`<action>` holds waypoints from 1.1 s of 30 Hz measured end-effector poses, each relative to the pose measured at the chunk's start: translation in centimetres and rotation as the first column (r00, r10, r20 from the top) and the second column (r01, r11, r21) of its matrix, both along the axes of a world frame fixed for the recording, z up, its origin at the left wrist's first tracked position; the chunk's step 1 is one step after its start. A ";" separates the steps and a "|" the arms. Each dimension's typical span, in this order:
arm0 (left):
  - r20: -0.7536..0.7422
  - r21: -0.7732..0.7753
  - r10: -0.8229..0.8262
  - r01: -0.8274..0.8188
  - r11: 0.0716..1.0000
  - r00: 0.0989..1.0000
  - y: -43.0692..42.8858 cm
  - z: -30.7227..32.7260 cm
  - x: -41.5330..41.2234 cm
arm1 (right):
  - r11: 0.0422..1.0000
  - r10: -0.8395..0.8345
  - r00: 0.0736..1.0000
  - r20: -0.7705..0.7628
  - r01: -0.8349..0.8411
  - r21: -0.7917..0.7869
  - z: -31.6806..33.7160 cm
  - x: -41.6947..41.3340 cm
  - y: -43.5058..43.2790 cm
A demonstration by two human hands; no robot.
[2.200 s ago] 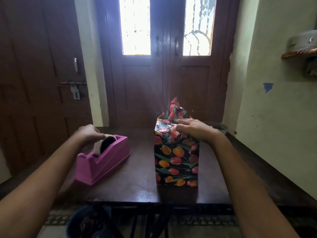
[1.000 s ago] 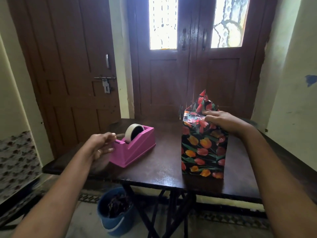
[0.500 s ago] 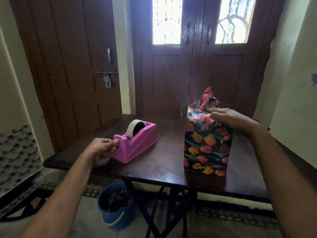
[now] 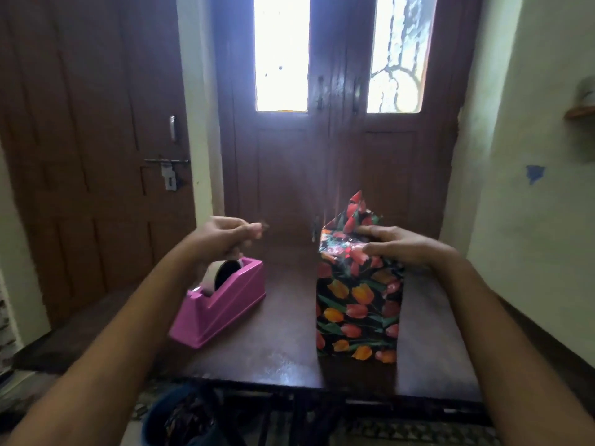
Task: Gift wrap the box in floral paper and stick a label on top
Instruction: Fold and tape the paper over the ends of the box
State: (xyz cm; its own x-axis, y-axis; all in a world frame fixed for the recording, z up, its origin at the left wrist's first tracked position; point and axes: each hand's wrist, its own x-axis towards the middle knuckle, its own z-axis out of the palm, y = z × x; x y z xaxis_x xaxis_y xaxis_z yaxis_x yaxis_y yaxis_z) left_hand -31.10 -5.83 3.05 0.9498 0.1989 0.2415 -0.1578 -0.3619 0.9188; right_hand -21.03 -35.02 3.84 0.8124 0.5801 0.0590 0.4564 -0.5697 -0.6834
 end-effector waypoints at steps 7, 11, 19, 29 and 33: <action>-0.098 0.350 -0.263 0.280 0.894 0.960 -9.5 4.0 8.1 | 0.984 0.083 0.993 -0.088 -0.067 0.166 -0.4 0.0 -0.2; -0.306 0.499 -0.242 0.372 0.783 0.921 -9.5 4.9 10.7 | 0.982 0.071 0.992 -0.109 -0.050 0.184 -0.5 0.3 -0.3; -0.526 0.614 -0.091 0.452 0.647 0.846 -11.1 6.5 13.0 | 0.986 0.041 0.996 -0.082 -0.027 0.162 -0.6 0.2 -0.2; -0.542 0.824 0.180 0.476 0.308 0.821 -13.6 7.5 13.6 | 0.988 0.014 0.999 -0.051 -0.005 0.156 -0.6 -0.1 -0.3; -0.553 0.796 0.249 0.418 0.437 0.795 -11.0 5.9 13.1 | 0.989 0.005 0.998 -0.059 0.003 0.147 -0.7 0.0 -0.2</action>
State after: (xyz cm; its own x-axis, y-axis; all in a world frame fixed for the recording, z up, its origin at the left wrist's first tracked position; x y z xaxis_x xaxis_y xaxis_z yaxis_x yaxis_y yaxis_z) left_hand -18.02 -16.79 8.98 0.9444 0.1144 -0.3083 0.1276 -0.9916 0.0231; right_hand -21.06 -35.17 3.13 0.8165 0.5694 0.0956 0.4131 -0.4604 -0.7857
